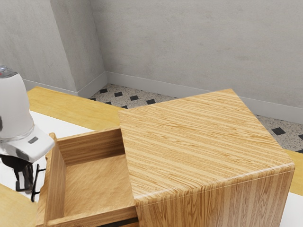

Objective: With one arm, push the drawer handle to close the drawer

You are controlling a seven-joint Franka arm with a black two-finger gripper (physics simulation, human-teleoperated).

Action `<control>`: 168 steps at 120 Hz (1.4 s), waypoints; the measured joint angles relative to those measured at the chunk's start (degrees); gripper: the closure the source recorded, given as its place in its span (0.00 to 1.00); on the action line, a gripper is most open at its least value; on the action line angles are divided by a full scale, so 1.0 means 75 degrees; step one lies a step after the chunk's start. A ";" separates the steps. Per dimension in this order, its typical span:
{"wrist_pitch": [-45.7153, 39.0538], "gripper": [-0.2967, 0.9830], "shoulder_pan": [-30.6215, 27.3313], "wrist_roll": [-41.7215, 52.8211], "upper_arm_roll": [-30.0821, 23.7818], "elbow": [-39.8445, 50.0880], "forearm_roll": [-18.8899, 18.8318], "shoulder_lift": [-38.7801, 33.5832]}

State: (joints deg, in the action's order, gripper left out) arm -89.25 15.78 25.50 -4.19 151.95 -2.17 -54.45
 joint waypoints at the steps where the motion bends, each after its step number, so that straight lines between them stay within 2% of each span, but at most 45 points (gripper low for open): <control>1: -0.0015 0.85 -0.0001 0.0002 -0.0026 -0.0021 0.0011 0.0058; 34: -0.0595 0.85 -0.0018 0.0047 -0.0475 -0.0664 0.0384 0.1266; 117: -0.1911 0.85 -0.0018 0.0061 -0.1231 -0.2704 0.0739 0.4199; 142: -0.1988 0.84 -0.0052 0.0060 -0.1278 -0.2723 0.0775 0.4124; 162: -0.1328 0.85 -0.1225 0.0069 -0.1247 -0.2623 0.0841 0.3376; 168: -0.1029 0.85 -0.1532 0.0083 -0.0914 -0.2798 0.0674 0.3299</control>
State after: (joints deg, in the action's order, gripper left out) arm -96.97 4.29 26.12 -11.05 130.97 2.88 -29.70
